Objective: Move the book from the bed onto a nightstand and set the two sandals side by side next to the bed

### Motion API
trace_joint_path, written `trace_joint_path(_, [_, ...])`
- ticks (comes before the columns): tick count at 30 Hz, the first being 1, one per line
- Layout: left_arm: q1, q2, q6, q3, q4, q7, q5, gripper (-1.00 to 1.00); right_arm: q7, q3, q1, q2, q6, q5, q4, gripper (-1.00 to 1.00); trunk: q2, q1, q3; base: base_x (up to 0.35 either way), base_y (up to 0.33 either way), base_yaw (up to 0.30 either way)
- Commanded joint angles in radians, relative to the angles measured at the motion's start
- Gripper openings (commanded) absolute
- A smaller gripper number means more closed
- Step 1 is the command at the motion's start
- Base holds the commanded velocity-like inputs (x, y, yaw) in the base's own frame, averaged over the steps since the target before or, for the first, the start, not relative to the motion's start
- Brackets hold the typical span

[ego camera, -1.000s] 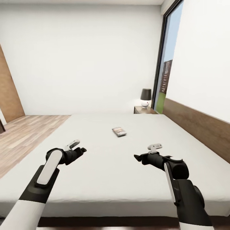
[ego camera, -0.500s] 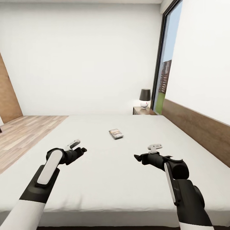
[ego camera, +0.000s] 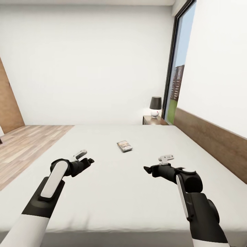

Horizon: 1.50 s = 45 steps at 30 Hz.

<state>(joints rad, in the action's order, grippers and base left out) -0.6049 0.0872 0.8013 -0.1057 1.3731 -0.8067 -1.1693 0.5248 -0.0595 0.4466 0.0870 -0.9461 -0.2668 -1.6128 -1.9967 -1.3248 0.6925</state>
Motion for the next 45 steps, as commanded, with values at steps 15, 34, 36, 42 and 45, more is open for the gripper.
trace_joint_path(15, [-0.004, 0.001, -0.006, -0.008, -0.042, -0.01, -0.006, 1.0, 0.007, -0.005, 0.012, 0.001, -0.093, -0.022, 0.009, 1.0, 0.105, 0.058, -0.046, 0.0, 0.0, 0.0])
trace_joint_path(34, [-0.006, 0.005, -0.008, -0.002, -0.064, -0.005, -0.007, 1.0, 0.005, -0.006, 0.012, 0.004, -0.098, -0.021, 0.0, 1.0, 0.238, 0.131, -0.105, 0.0, 0.0, 0.0])
trace_joint_path(36, [-0.006, 0.005, -0.008, -0.002, -0.064, -0.005, -0.008, 1.0, 0.006, -0.006, 0.012, 0.003, -0.098, -0.021, 0.0, 1.0, 0.252, 0.138, -0.112, 0.0, 0.0, 0.0])
trace_joint_path(42, [-0.006, -0.001, -0.008, -0.003, -0.064, -0.005, -0.011, 1.0, 0.008, -0.006, 0.012, 0.002, -0.098, -0.02, -0.001, 1.0, 0.294, 0.161, -0.131, 0.0, 0.0, 0.0])
trace_joint_path(45, [-0.007, -0.003, -0.008, -0.003, -0.064, -0.005, -0.009, 1.0, 0.009, -0.006, 0.008, 0.003, -0.097, -0.02, -0.001, 1.0, 0.315, 0.173, -0.14, 0.0, 0.0, 0.0])
